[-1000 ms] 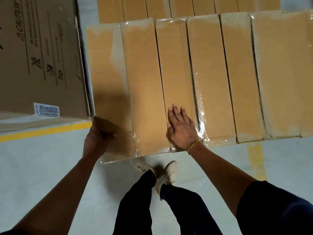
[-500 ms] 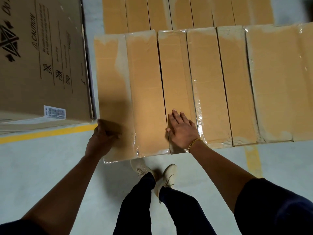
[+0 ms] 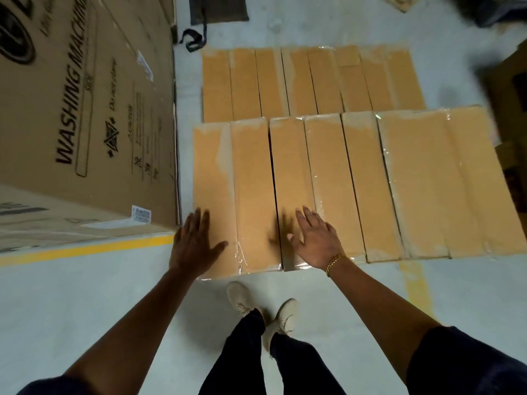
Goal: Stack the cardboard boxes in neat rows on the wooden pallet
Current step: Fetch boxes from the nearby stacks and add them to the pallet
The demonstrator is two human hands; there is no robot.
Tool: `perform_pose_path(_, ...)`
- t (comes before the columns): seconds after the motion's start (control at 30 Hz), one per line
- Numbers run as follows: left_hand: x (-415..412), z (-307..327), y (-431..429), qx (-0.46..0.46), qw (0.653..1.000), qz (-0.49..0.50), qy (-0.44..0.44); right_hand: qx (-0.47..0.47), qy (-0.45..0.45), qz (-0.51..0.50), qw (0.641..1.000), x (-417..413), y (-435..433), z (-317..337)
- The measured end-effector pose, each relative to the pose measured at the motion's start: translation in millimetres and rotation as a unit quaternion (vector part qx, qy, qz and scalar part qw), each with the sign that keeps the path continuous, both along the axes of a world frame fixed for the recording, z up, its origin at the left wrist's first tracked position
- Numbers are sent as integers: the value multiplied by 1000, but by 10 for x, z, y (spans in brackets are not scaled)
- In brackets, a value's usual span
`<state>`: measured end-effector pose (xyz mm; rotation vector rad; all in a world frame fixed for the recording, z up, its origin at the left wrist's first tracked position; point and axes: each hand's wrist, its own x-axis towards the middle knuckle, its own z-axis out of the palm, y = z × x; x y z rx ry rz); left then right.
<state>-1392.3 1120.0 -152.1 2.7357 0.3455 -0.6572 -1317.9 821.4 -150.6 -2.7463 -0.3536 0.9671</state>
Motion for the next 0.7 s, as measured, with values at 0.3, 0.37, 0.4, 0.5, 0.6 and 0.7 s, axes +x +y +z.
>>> perform_pose_path(0.3,260,993,-407,-7,995,-71,-63,25,-59,-47,997,-118,-312,933)
perform_pose_path(0.37,298,1172,-546,-13,994,-77,-74,31,-73,-65,995,-167,-423,1095)
perform_pose_path(0.4,316,1250,-625,-17,993,-84,-81,34,-79,-71,994,-198,-489,1175)
perform_pose_path(0.5,407,1498,-928,-31,988,-115,-98,46,-99,-86,990,-275,-724,1404)
perform_pose_path(0.6,558,1676,-1352,-42,982,-147,-113,60,-119,-108,985,-328,-1070,1599)
perform_pose_path(0.7,679,1798,-1908,-49,975,-183,-118,67,-136,-136,979,-430,-1555,1761)
